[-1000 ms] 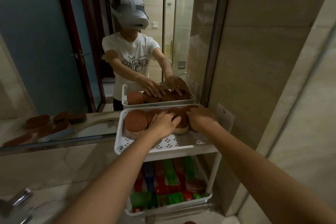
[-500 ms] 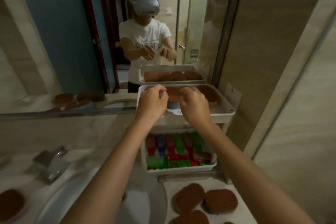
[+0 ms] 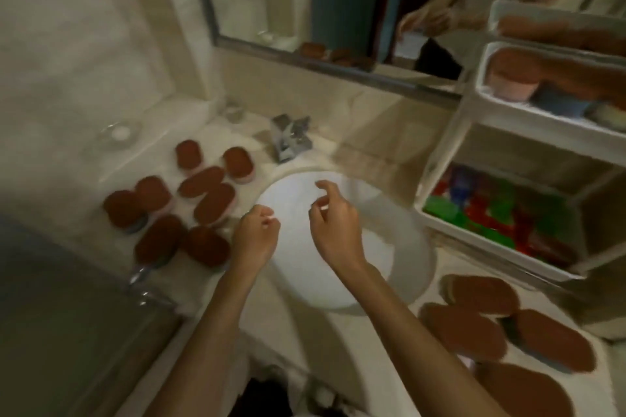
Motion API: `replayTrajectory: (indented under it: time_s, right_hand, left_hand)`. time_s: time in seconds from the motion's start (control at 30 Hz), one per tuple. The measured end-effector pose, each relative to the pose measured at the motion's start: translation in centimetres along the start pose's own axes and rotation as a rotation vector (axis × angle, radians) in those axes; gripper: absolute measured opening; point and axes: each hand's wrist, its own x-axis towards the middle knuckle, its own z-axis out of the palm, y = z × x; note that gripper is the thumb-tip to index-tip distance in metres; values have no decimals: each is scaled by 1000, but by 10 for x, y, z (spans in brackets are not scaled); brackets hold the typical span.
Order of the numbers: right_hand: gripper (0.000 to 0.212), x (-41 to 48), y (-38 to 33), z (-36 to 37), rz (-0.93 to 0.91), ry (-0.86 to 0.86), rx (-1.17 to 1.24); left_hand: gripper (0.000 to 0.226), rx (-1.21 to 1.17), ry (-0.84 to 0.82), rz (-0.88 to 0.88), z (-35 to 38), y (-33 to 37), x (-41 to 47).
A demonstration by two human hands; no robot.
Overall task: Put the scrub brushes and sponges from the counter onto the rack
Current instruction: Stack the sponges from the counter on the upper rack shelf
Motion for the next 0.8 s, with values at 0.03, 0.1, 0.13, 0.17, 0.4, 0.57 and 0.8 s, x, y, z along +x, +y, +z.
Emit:
replayTrajectory:
  time_s: [0.03,0.1,0.13,0.17,0.4,0.57,0.8]
  right_hand:
    - [41,-3,-3,17,-5,-66,-18]
    - [40,-6,-8,52,-17,-179,-66]
    - [40,-6,-11,70,-23,-225,-91]
    - [39,-5,-8,80,-28,-261,-121]
    - [43,12,-33,191,47,-505,-354]
    - [55,24,-35,232,100,-552,-524]
    - [72,20,-29,252,176,-556,-669]
  left_hand:
    - [26,14,-4,-30,-8,-18,4]
    - [27,32,1,-79,-24,-50,13]
    - [27,41,9,-102,-33,-64,19]
    - [27,44,14,-118,-36,-73,23]
    - [37,217,-43,-223,-91,-161,91]
    - [44,405,-188,-116,-105,-194,124]
    - [78,610,-244,60,-106,-213,136]
